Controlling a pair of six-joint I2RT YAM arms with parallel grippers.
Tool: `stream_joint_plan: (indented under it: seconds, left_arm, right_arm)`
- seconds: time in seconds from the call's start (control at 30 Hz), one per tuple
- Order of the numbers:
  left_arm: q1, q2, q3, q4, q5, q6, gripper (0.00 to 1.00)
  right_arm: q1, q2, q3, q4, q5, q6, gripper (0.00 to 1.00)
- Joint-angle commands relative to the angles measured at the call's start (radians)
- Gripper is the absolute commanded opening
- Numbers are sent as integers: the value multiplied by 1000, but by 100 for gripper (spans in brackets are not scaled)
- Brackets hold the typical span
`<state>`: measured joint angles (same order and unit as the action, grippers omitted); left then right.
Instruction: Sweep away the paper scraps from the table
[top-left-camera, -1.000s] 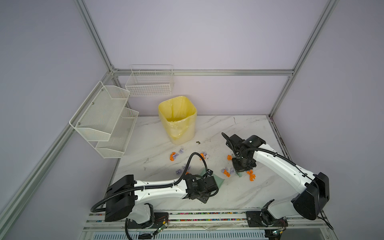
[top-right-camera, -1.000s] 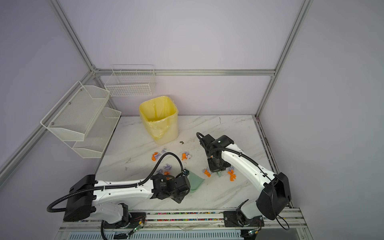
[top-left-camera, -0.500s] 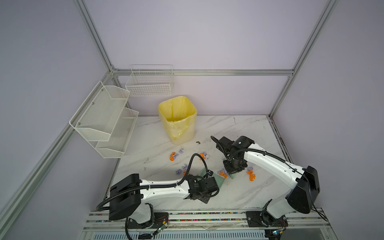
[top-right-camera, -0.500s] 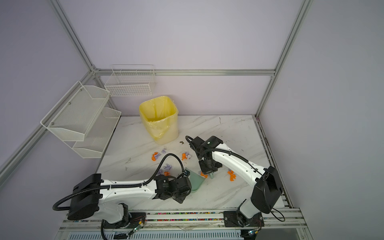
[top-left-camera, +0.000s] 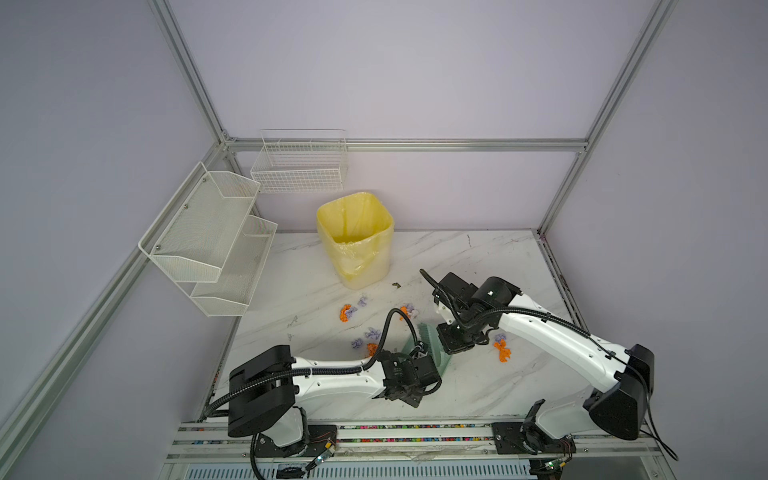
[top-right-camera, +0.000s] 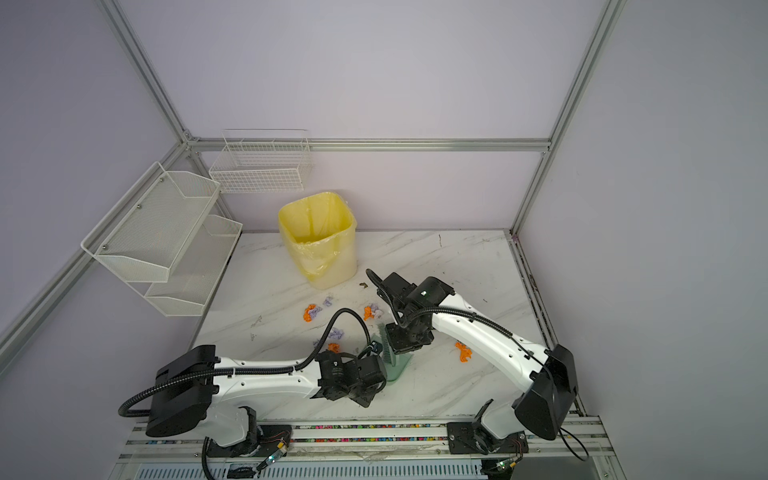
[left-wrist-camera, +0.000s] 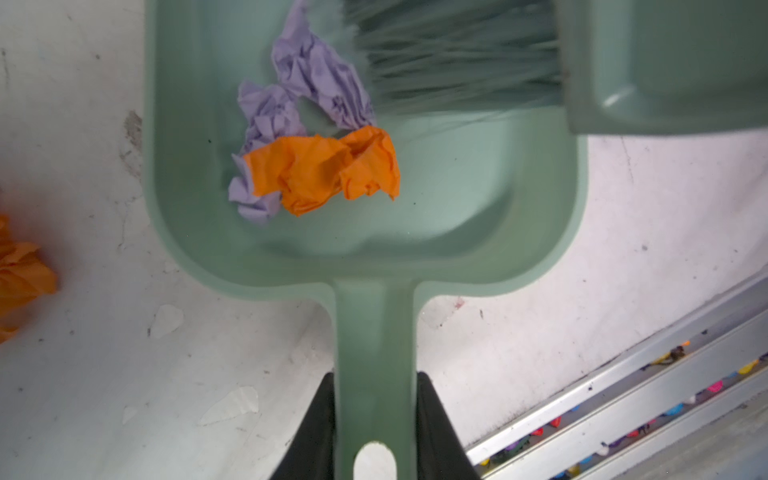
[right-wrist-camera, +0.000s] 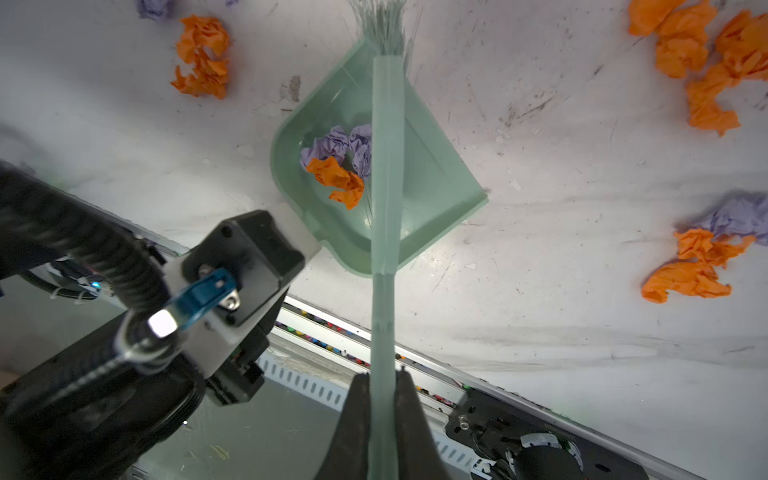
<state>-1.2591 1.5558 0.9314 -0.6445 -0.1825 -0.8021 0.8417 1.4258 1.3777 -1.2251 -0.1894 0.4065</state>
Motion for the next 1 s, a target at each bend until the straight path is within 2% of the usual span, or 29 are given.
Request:
stream_joint_plan:
  seconds: [0.0,0.07,0.13,0.3,0.47,0.8,0.97]
  left_arm:
    - [-3,-6,-45,6,14,-29,3]
    - [-3,-11,-42,7,13,-28,3]
    - [-3,-16,-40,6,8,-34,3]
    - [-3,-39,-42,12,-16,-64,2]
    - [-3,-68,-25,9,-54,-78,2]
    - [-4,-100,32,-12,-85,-109,2]
    - [-5,-95,97,-51,-106,-96,2]
  right_arm:
    - [4,-47,-9,-39,98,95,0]
    - [3,-48,-16,-77,227,142,0]
    - [3,-88,-36,-67,278,172,0]
    - [3,-154,-75,68,266,209,0]
    - [2,-145,-19,105,363,223,0]
    - [-48,-117,81,198,393,145,0]
    - [-93,-129,66,269,396,116,0]
